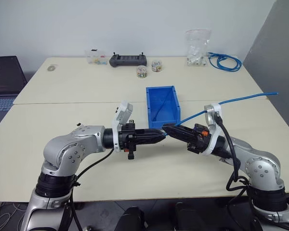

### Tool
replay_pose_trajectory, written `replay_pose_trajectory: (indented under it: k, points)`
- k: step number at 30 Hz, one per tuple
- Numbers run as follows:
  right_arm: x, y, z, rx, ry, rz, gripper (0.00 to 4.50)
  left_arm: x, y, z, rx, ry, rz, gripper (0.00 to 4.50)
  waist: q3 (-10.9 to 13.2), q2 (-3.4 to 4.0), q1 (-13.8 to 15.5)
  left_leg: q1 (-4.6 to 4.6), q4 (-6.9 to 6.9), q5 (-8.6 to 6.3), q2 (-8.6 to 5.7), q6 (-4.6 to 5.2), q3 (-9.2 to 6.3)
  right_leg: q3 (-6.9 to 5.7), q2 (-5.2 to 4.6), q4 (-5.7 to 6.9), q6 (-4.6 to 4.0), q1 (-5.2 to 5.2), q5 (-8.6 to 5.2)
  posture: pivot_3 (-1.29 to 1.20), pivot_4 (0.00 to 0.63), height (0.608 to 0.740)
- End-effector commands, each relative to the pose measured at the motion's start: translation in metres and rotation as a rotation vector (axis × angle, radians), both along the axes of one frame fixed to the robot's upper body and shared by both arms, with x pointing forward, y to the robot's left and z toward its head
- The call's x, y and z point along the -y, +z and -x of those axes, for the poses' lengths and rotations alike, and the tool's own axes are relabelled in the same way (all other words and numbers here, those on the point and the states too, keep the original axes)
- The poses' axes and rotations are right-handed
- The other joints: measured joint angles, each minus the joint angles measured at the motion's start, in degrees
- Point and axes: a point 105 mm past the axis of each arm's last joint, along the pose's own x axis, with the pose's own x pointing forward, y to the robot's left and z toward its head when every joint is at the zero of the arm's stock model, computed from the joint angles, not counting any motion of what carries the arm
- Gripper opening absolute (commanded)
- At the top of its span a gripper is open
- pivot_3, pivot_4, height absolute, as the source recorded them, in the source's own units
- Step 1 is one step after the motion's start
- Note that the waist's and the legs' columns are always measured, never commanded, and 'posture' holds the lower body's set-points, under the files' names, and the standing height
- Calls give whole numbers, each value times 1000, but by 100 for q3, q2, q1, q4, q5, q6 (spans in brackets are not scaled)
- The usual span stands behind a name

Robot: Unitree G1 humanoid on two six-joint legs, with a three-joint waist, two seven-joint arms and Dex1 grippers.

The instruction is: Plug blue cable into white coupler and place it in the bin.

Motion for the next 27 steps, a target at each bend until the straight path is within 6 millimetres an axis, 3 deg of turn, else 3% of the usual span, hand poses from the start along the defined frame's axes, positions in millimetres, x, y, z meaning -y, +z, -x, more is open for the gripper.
replay_pose_trajectory:
  k: [1,2,4,10,11,16,20,22,27]
  points:
    - [-7,12,15,39,76,-40,181,-10,-4,-12,69,104,-46,241,0,0,-2,0,-1,0,0,0,0,0,0,0,0,0,0,0,150,740]
    - [-7,12,15,39,76,-40,181,-10,-5,-13,72,110,-44,241,0,0,-2,0,-1,0,0,0,0,0,0,0,0,0,0,0,150,740]
    - [-7,12,15,42,73,-35,180,-11,-6,-13,90,110,-44,945,0,0,0,-1,0,0,0,0,-1,-1,0,0,0,0,0,0,150,740]
    - [-7,5,10,78,39,25,173,-19,-13,-9,166,123,-116,2164,0,0,-6,0,-1,0,0,0,0,0,0,-1,0,0,0,0,150,740]
    - [-5,4,8,78,26,28,167,-20,-15,-6,169,125,-124,2221,0,1,-8,0,-1,0,0,0,1,0,0,-1,0,0,0,0,150,740]
    - [11,-1,-5,107,-52,77,163,-35,-23,-1,220,213,-198,3340,1,1,3,-3,-1,-1,0,1,0,0,-1,-4,0,-1,0,0,150,740]
    - [22,-6,-11,128,-92,123,162,-63,-36,-23,257,527,-241,4127,0,1,18,-1,-2,-1,-1,2,2,0,-4,-6,1,0,-1,0,150,740]
    - [27,-7,-14,133,-110,136,162,-86,-49,-36,274,776,-303,4473,1,1,20,0,-2,-1,0,2,1,-1,-4,-7,1,0,-1,0,150,740]
    - [31,-11,-18,137,-131,155,162,-121,-81,-34,211,1192,-403,4500,1,-1,26,-3,-3,-2,1,2,2,-1,-5,-8,1,0,0,0,150,740]
